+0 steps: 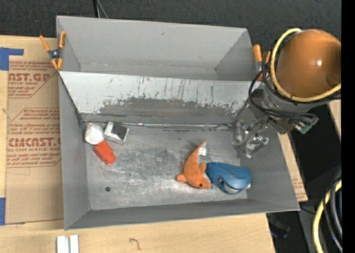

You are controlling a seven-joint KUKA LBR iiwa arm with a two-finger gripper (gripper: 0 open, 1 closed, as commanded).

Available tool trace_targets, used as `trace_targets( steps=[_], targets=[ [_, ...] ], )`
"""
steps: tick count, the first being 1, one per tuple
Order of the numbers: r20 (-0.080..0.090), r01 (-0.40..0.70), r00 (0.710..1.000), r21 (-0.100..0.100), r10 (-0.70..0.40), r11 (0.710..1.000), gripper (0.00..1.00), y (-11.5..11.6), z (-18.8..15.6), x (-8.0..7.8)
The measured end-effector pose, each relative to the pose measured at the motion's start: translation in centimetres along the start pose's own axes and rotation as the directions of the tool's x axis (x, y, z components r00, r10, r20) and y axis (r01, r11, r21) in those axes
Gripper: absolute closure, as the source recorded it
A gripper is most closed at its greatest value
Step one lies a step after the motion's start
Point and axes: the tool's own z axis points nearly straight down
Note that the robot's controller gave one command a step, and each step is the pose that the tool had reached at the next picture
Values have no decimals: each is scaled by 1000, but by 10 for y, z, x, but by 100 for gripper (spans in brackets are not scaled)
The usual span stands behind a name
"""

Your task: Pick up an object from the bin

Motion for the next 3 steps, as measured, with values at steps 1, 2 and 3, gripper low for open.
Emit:
trace_targets(
  steps=[1, 2, 3],
  targets=[
    [-2, 308, 951, -7, -308, 951, 0, -15, 101, -17],
    [-2, 308, 951, -7, -308, 951, 0, -16, 101, -17],
    [0, 395, 919, 3, -395, 919, 0, -8, 123, -21]
  ],
)
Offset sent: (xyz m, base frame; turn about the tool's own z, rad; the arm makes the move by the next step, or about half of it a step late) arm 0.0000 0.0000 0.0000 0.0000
